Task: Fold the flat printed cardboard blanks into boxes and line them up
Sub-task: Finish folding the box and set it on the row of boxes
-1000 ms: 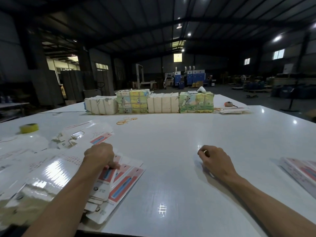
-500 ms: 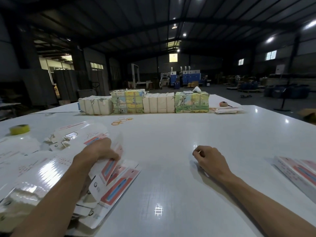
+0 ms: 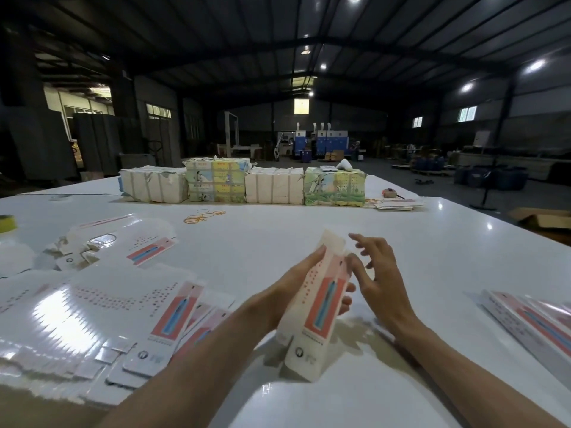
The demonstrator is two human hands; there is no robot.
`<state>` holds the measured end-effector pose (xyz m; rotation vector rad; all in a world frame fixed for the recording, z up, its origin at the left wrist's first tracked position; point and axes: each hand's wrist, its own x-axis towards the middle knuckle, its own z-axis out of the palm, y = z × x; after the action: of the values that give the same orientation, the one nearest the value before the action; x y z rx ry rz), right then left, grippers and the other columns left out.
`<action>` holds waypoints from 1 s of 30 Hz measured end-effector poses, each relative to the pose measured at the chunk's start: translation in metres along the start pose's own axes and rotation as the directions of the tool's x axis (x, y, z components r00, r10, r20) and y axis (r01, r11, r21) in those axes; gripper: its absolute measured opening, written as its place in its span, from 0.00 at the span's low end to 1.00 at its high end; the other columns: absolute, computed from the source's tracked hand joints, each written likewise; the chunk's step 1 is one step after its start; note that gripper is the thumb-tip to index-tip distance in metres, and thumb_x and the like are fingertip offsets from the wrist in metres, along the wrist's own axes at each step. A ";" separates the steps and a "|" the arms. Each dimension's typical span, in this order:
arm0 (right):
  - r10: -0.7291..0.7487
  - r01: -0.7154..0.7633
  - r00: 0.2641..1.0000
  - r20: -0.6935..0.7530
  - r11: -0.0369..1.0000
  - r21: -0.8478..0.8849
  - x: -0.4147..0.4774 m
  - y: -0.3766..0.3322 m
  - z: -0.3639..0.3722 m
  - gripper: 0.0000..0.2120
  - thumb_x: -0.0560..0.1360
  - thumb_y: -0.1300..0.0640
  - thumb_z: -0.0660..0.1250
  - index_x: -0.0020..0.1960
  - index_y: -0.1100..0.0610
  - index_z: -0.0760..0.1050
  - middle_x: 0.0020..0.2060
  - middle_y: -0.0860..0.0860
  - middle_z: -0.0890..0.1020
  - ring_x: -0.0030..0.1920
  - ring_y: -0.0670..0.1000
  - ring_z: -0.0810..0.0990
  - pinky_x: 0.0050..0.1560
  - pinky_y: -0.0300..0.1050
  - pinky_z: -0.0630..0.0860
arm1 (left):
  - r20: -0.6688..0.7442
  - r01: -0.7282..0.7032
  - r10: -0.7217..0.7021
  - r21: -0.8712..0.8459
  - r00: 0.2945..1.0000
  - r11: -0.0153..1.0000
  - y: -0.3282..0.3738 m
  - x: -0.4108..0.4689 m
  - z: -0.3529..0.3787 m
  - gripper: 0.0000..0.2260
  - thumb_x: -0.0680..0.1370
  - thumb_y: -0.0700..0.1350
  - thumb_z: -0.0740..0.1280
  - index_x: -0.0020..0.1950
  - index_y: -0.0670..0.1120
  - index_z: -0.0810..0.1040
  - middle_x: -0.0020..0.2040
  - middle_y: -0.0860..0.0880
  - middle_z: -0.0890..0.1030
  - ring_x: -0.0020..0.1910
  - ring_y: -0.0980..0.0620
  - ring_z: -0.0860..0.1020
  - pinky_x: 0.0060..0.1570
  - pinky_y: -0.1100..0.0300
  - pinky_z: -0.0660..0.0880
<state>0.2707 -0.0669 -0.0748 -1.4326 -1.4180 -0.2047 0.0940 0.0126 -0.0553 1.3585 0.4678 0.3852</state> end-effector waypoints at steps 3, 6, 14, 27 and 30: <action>0.056 -0.057 0.984 0.168 0.998 0.002 -0.002 0.001 0.001 0.17 0.84 0.48 0.64 0.71 0.51 0.78 0.64 0.46 0.70 0.67 0.51 0.75 0.55 0.51 0.85 | -0.021 -0.022 0.020 -0.071 1.000 0.997 -0.020 0.003 0.005 0.34 0.78 0.74 0.58 0.64 0.47 0.81 0.56 0.37 0.85 0.48 0.39 0.86 0.48 0.49 0.83; 0.073 -0.077 0.975 0.208 0.997 0.011 -0.002 -0.002 0.005 0.15 0.84 0.50 0.66 0.66 0.55 0.82 0.62 0.46 0.74 0.67 0.52 0.75 0.56 0.55 0.84 | -0.047 -0.009 0.005 -0.070 0.999 0.997 -0.021 0.000 0.003 0.36 0.77 0.76 0.53 0.53 0.48 0.85 0.49 0.40 0.86 0.43 0.42 0.87 0.43 0.53 0.84; 0.031 -0.041 0.985 0.169 0.998 0.055 -0.001 -0.008 0.001 0.02 0.81 0.57 0.71 0.49 0.53 0.81 0.52 0.40 0.79 0.57 0.50 0.79 0.55 0.50 0.83 | -0.025 0.002 -0.006 -0.134 1.000 0.991 -0.025 -0.006 0.000 0.36 0.81 0.74 0.51 0.65 0.46 0.80 0.57 0.39 0.86 0.52 0.38 0.87 0.49 0.50 0.84; 0.284 -0.373 0.927 0.246 0.773 0.513 0.015 -0.023 -0.017 0.10 0.79 0.55 0.71 0.45 0.58 0.88 0.61 0.47 0.82 0.58 0.59 0.83 0.61 0.56 0.82 | 0.160 -0.079 0.083 -0.030 0.984 0.996 -0.012 -0.003 0.004 0.34 0.80 0.71 0.52 0.67 0.45 0.77 0.54 0.44 0.85 0.45 0.46 0.84 0.48 0.52 0.83; 0.275 -0.395 0.918 0.285 0.693 0.603 0.014 -0.024 -0.018 0.13 0.77 0.54 0.70 0.47 0.63 0.87 0.63 0.52 0.80 0.61 0.62 0.81 0.64 0.59 0.80 | 0.130 -0.054 0.062 -0.068 0.990 0.996 -0.013 0.001 0.011 0.32 0.81 0.72 0.52 0.61 0.45 0.76 0.47 0.46 0.81 0.41 0.49 0.81 0.45 0.56 0.81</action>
<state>0.2648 -0.0776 -0.0444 -1.0926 -1.1545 0.6243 0.1004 0.0019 -0.0669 1.3279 0.3043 0.3525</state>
